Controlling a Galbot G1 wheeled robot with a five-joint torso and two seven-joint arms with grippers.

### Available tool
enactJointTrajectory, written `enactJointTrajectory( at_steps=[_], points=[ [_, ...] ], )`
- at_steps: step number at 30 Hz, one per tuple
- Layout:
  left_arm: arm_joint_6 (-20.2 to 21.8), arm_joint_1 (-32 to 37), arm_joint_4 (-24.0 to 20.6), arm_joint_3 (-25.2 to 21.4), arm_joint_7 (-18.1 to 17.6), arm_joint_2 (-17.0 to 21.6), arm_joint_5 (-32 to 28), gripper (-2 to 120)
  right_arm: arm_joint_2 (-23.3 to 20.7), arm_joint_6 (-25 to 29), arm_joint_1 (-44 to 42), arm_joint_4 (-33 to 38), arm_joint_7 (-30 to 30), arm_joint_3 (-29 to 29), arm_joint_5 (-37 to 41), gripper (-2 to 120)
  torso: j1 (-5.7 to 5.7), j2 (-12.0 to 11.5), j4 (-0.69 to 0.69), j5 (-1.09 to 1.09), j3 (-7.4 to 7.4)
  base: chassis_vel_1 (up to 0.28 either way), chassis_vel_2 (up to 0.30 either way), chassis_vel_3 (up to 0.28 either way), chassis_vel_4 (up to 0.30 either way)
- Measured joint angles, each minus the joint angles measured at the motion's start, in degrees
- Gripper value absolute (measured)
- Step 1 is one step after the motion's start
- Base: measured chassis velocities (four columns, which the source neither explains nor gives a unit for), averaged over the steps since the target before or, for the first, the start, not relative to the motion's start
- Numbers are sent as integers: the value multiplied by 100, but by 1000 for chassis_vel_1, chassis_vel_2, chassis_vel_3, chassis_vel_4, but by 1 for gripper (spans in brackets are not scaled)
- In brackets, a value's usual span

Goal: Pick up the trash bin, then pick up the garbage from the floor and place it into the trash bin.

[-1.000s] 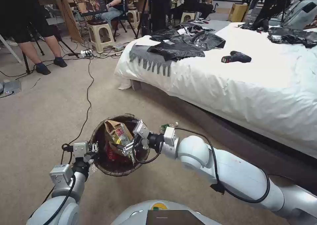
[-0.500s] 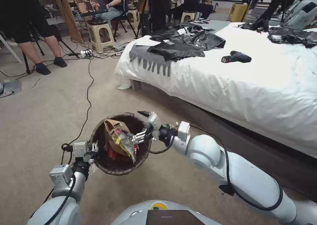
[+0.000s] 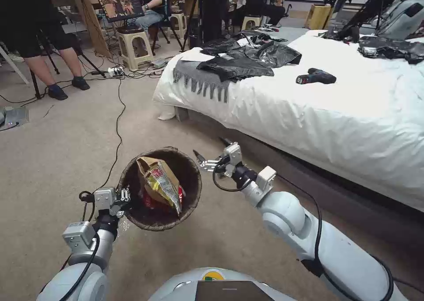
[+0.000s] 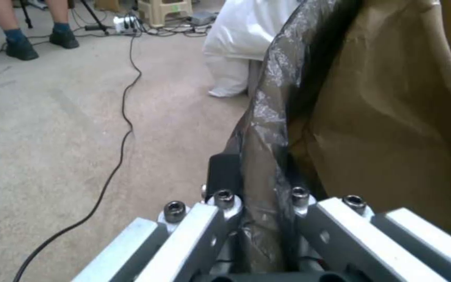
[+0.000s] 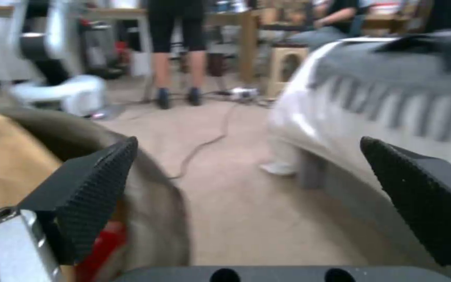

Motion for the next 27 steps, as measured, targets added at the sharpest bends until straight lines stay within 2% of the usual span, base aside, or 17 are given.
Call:
enactJointTrajectory(
  at_steps=[6,14,22,27],
  points=[
    [-17,13,0,-39,-3,-24,-32,0,202,213,-814,-39,-42,652,-593,100,0,0,0,-1,0,0,0,0,0],
    [-46,14,4,-84,-5,-55,-25,0,786,567,-2155,24,-87,1587,-1382,100,0,0,0,0,0,0,0,0,0],
    [-47,13,4,-85,8,-56,-14,0,1108,771,-2663,88,-207,1952,-1532,100,0,0,0,-1,0,0,0,0,0],
    [-49,17,3,-87,21,-61,-8,0,1202,770,-2726,112,-234,1988,-1547,100,0,0,0,-1,0,0,0,0,0]
  ],
)
